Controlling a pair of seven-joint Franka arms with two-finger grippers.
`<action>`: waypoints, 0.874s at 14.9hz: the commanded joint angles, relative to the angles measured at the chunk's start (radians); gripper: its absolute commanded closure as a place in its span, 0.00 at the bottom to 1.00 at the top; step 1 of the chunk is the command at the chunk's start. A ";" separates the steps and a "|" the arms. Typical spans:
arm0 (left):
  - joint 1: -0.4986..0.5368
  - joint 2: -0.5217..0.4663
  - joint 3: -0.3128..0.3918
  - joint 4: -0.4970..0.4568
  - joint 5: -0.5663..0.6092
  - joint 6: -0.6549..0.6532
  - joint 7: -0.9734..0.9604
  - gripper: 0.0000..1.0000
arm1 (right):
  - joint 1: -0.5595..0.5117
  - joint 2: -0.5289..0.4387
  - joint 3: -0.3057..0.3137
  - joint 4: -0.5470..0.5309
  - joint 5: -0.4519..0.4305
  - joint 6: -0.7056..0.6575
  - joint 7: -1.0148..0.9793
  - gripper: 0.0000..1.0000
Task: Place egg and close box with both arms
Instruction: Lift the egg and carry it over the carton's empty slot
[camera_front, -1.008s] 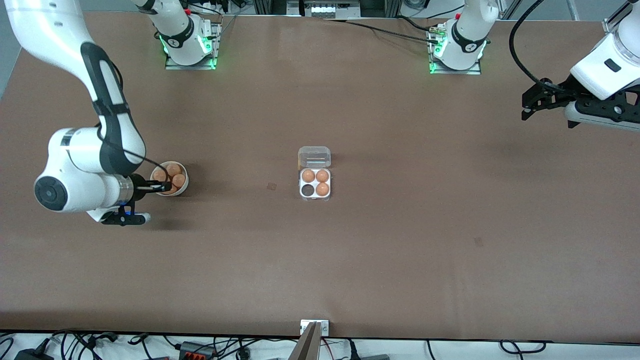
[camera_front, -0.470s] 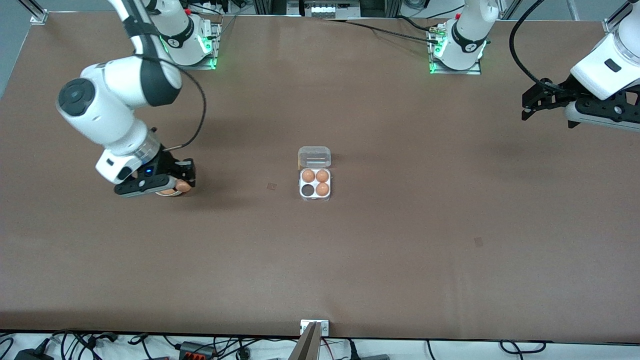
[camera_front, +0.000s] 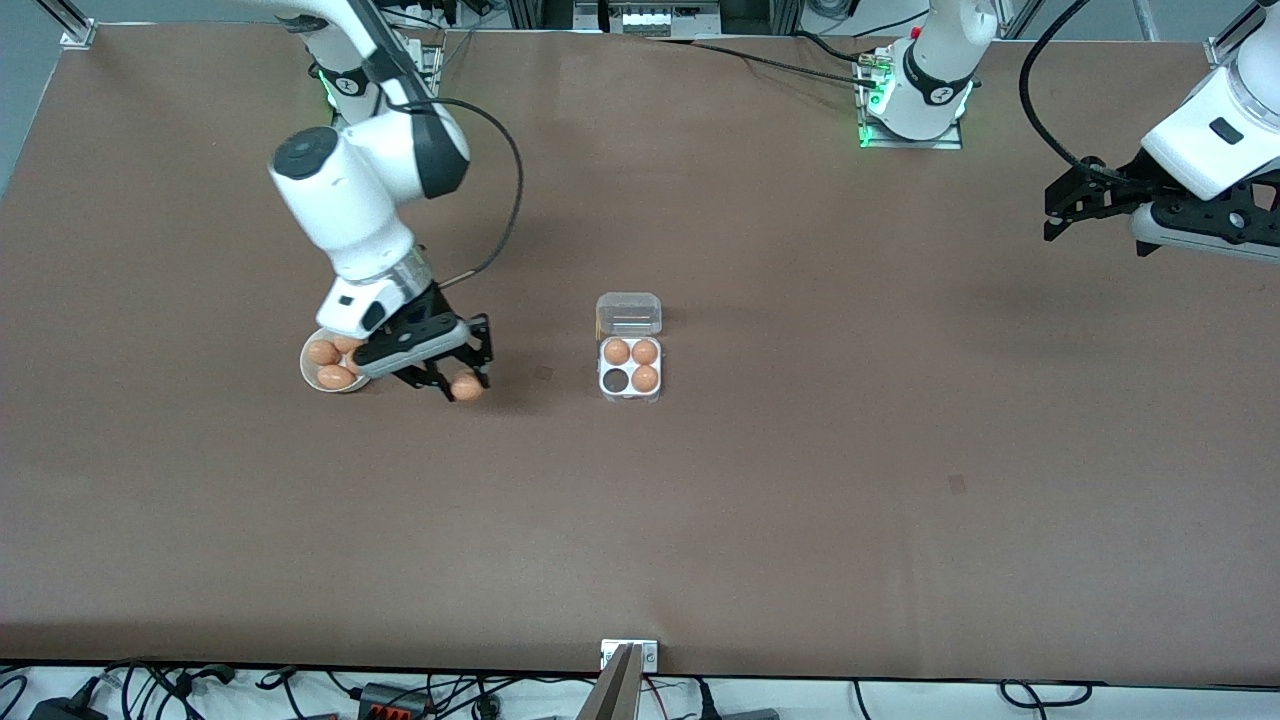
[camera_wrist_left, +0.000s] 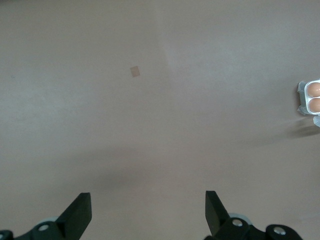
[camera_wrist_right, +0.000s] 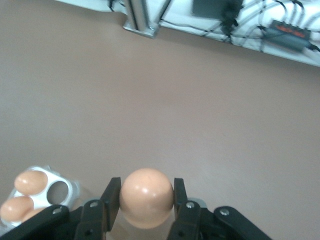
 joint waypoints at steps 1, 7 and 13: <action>0.000 -0.004 0.002 0.014 0.018 -0.019 0.020 0.00 | 0.074 0.106 -0.009 0.008 0.005 0.195 0.012 0.86; 0.002 -0.004 0.003 0.014 0.016 -0.019 0.022 0.00 | 0.200 0.246 -0.023 0.061 0.005 0.387 0.110 0.86; 0.002 -0.004 0.003 0.014 0.016 -0.019 0.022 0.00 | 0.249 0.338 -0.025 0.095 0.005 0.422 0.113 0.86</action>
